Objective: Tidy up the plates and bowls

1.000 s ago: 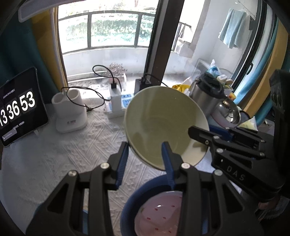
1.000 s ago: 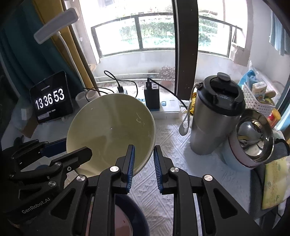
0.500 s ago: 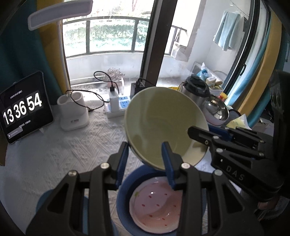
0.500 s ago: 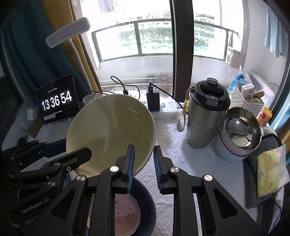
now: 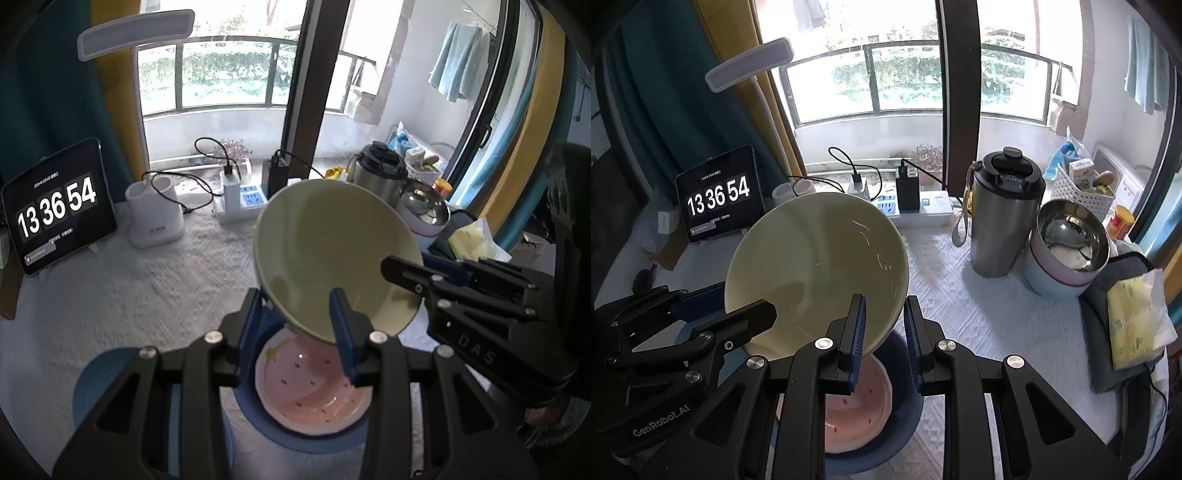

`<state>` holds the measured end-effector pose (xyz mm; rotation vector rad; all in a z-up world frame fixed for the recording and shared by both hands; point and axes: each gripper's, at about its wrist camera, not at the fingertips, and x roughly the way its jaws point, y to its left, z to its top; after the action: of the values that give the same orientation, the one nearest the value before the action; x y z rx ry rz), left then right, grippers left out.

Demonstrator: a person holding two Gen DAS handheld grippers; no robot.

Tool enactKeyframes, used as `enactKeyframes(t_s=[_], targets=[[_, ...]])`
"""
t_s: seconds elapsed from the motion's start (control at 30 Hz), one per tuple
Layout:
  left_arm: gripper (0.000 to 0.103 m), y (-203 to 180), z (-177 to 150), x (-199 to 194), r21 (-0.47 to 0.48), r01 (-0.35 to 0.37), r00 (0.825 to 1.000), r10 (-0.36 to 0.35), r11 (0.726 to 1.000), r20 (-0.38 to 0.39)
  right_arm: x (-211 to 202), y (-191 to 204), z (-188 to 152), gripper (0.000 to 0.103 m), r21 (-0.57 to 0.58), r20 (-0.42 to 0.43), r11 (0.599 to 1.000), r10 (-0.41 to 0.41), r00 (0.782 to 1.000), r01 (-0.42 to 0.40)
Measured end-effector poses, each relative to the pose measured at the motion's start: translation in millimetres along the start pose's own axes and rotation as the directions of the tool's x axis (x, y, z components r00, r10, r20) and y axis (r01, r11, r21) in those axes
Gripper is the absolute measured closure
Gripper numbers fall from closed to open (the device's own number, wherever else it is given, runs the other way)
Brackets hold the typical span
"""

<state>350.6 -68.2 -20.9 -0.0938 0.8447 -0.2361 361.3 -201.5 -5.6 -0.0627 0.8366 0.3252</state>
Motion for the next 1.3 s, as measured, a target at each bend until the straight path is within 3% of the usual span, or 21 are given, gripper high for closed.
enactKeyframes(t_s=[0.4,0.83,1.3], targets=[[0.064,-5,-31,-11,-0.004,-0.013,1.0,0.012,1.0,-0.017,-7,6,-29,0.08,0.006,-0.019,1.0,0.005,1.0,-0.004],[0.064,-9,-61,6,-0.002,-0.04,0.997,0.04,0.999,-0.065,11,5,-65,0.08,0.031,-0.08,0.999,0.024,0.996,-0.021],[0.064,-6,-73,27,0.005,-0.065,0.992,0.065,0.998,-0.11,33,2,-79,0.08,0.049,-0.136,0.999,0.026,0.99,-0.019]])
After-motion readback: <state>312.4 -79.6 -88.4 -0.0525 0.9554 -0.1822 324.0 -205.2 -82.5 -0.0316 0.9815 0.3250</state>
